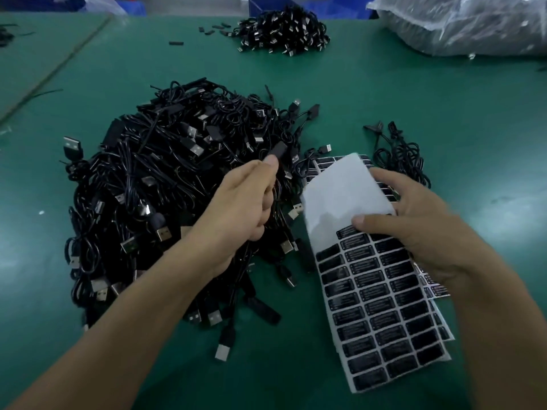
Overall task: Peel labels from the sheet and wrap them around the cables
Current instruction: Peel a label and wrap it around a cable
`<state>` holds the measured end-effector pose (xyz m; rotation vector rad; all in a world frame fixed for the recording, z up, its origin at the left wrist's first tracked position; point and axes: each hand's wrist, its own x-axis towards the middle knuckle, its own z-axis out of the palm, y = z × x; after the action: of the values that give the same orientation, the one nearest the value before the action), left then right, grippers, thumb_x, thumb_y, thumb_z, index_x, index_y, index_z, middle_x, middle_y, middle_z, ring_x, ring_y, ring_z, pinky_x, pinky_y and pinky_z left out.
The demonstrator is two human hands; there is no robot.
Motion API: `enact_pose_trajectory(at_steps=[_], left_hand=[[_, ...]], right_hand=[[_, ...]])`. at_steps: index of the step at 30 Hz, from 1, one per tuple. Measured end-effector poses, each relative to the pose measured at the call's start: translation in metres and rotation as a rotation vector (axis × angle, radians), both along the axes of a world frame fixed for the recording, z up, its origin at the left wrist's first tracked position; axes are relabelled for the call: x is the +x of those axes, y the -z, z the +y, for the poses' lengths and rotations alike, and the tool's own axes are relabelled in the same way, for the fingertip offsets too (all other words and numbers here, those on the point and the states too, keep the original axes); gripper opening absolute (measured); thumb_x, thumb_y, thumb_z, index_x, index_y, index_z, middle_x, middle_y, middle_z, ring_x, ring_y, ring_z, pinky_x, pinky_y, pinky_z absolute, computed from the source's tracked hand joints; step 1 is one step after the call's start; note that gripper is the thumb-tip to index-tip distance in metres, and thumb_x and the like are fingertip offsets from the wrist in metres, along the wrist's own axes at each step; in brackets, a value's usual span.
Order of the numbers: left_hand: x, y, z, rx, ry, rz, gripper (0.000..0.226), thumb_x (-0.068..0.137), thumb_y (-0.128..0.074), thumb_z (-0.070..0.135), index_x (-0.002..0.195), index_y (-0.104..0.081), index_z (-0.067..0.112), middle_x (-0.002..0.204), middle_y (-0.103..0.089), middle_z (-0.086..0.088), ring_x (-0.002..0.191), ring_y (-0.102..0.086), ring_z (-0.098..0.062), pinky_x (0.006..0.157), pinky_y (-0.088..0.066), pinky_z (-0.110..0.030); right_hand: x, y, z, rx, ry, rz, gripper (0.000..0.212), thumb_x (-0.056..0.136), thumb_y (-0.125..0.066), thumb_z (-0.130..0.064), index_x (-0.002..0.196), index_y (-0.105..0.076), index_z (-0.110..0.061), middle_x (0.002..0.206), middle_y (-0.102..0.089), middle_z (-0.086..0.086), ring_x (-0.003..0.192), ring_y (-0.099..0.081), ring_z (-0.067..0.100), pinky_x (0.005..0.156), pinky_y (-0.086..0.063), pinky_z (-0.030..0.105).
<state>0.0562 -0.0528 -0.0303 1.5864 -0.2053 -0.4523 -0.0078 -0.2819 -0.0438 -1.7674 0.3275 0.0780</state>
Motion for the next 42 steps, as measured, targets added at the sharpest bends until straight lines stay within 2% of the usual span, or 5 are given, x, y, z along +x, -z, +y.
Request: enact_pose_trajectory(at_steps=[9,14,18,23,42], left_hand=[[-0.001,0.008,-0.001,0.080,0.031,0.010,0.035,0.098,-0.059,0.045,0.096,-0.056,0.011,0.086,-0.077,-0.004,0.072,-0.074,-0.016,0.034,-0.030,-0.017],[-0.001,0.011,-0.002,0.033,0.024,-0.049,0.050,0.079,-0.084,0.023,0.081,-0.034,0.022,0.055,-0.051,0.017,0.049,-0.049,-0.001,0.037,-0.031,-0.016],[-0.001,0.014,-0.005,-0.067,0.042,-0.072,0.048,0.080,-0.076,-0.008,0.079,-0.037,0.020,0.047,-0.052,0.020,0.042,-0.053,0.003,0.037,-0.036,-0.007],[0.003,0.020,-0.005,-0.114,-0.025,-0.090,0.053,0.077,-0.078,-0.009,0.079,-0.033,0.020,0.055,-0.042,0.015,0.043,-0.046,0.002,0.037,-0.036,-0.009],[-0.002,0.018,-0.008,-0.030,0.007,-0.334,0.047,0.065,-0.081,0.009,0.077,-0.036,0.015,0.061,-0.041,0.008,0.063,-0.049,-0.011,0.066,-0.053,-0.036]], right_hand=[[0.003,0.004,0.014,0.426,0.025,-0.246,0.082,0.074,-0.078,-0.008,0.146,-0.042,-0.018,0.118,-0.072,0.017,0.102,-0.072,0.034,0.080,-0.061,0.040],[0.005,0.006,0.030,0.418,-0.047,-0.239,0.080,0.074,-0.081,-0.014,0.144,-0.043,-0.022,0.120,-0.072,0.014,0.108,-0.070,0.032,0.090,-0.059,0.044],[0.004,0.011,0.043,0.146,0.139,-0.192,0.074,0.074,-0.085,-0.018,0.138,-0.048,-0.027,0.105,-0.075,0.006,0.095,-0.073,0.018,0.088,-0.058,0.047],[-0.001,0.014,0.050,-0.462,0.309,-0.342,0.029,0.075,-0.082,-0.041,0.096,-0.062,-0.036,0.089,-0.061,-0.012,0.075,-0.053,0.001,0.065,-0.040,0.013],[-0.003,0.005,0.066,-0.361,0.141,-0.294,0.019,0.086,-0.074,-0.041,0.070,-0.077,-0.029,0.061,-0.069,-0.018,0.058,-0.065,0.001,0.053,-0.047,0.012]])
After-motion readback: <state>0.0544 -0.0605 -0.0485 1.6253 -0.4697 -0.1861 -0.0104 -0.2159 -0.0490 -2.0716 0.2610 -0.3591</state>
